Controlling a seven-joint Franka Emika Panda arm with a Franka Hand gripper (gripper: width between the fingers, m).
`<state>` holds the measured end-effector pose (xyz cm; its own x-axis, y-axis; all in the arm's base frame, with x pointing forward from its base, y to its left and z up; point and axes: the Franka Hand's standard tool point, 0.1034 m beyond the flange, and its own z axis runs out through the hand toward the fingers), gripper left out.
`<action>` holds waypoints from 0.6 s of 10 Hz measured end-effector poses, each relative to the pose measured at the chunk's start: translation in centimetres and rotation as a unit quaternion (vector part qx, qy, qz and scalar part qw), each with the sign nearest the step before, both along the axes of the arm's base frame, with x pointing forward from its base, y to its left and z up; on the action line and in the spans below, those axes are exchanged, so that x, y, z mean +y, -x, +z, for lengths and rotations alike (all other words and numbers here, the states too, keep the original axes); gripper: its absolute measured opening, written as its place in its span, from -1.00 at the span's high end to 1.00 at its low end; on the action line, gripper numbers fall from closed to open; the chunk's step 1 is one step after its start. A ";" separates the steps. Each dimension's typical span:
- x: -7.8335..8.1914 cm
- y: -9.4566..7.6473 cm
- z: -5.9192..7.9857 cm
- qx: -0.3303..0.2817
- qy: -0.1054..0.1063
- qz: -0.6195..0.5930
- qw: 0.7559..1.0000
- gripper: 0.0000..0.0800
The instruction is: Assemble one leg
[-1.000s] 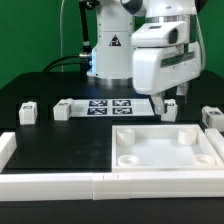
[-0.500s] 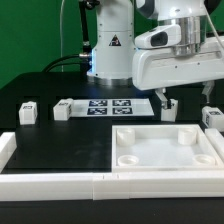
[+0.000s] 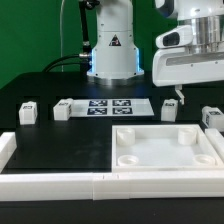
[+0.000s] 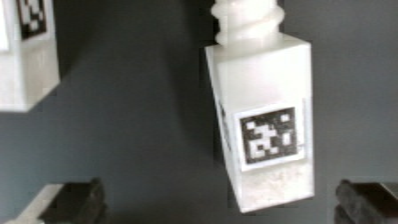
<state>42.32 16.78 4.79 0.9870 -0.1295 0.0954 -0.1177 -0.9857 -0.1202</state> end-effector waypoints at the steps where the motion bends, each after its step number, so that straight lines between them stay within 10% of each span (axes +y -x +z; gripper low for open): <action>1: -0.2 0.1 -0.1 0.010 0.001 0.000 1.000 -0.62; 6: -0.4 0.8 -0.3 0.191 0.012 0.011 0.981 -0.62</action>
Offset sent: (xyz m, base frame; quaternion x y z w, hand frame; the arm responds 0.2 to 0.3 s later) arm 0.0000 0.0000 0.0000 0.0000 -0.2667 0.0000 0.9638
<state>41.54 16.36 4.50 0.9537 -0.1110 -0.2795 -0.1294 -0.9904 -0.0483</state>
